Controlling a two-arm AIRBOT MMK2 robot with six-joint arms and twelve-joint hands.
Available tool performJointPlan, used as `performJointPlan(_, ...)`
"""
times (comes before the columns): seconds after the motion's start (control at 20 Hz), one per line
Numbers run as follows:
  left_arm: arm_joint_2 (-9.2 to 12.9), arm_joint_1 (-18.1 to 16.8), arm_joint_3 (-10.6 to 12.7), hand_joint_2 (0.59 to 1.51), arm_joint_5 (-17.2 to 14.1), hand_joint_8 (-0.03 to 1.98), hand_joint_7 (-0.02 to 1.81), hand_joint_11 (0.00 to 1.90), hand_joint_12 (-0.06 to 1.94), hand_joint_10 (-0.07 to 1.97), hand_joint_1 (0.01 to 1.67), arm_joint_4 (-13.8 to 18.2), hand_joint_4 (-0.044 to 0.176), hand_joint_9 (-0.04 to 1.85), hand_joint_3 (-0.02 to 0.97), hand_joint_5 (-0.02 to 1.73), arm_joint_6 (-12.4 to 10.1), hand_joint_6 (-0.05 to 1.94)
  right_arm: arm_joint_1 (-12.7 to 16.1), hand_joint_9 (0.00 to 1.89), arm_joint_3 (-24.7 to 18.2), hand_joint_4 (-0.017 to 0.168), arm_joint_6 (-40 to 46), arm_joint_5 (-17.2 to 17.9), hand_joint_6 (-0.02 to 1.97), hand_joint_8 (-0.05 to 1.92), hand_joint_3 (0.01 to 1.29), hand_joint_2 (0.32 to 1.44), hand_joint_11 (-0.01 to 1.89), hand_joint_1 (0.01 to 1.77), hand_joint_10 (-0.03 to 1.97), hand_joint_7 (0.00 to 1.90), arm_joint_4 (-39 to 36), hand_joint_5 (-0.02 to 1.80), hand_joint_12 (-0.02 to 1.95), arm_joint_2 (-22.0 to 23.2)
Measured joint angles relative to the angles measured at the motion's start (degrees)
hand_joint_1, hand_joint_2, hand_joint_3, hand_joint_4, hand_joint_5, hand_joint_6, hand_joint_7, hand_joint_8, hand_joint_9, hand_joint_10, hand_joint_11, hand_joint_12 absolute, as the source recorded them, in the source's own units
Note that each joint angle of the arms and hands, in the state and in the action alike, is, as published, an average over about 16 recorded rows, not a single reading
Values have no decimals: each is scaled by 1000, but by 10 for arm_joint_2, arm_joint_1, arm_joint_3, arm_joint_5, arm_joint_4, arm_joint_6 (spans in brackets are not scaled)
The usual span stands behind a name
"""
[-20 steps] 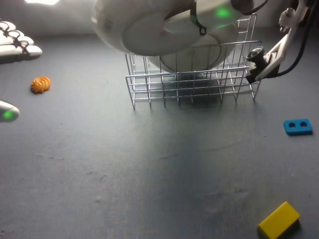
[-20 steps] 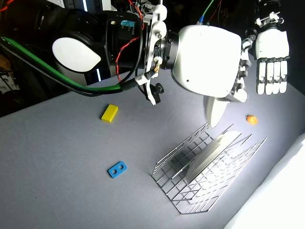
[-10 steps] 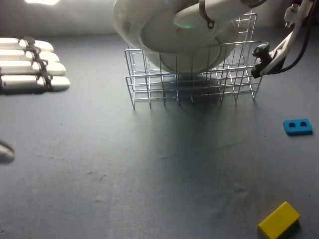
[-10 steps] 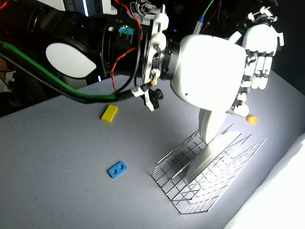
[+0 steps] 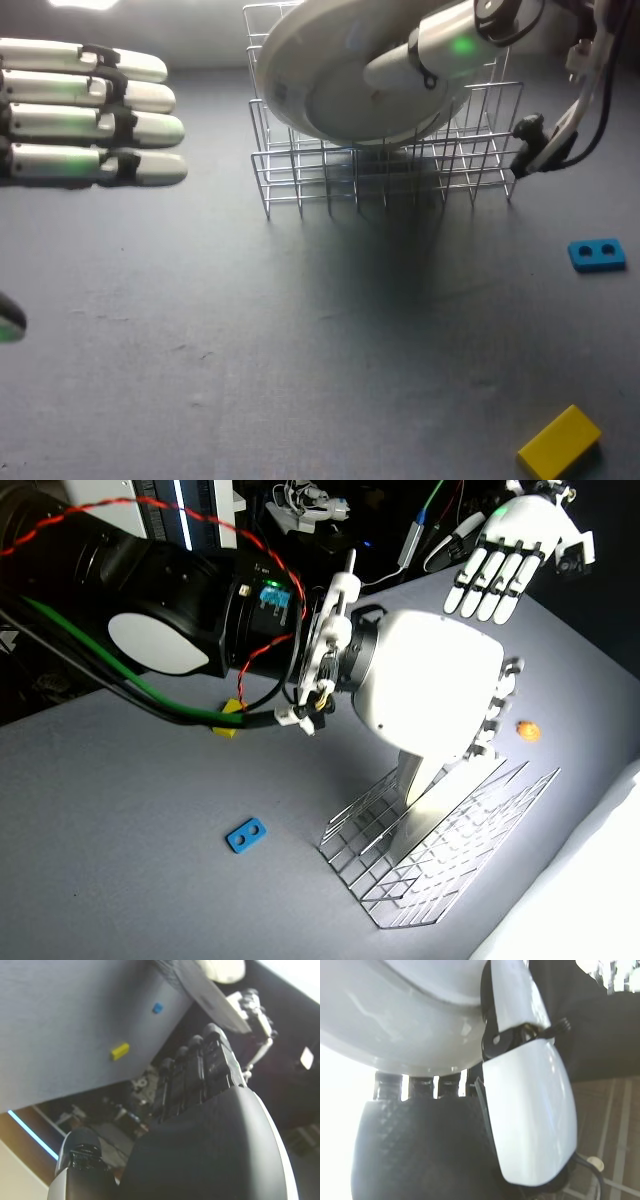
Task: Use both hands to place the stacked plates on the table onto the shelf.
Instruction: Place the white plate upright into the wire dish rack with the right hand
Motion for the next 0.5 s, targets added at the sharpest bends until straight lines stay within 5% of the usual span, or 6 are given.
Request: performJointPlan(0.5,21,-95,-31,1070,-50,18,53,29,61,9,20,91,7,46,14,71,-7,11,-39,932,35,-6,-7,4,1025,913,11,1010,697,1343,1100,1004,2,876,1551,-22)
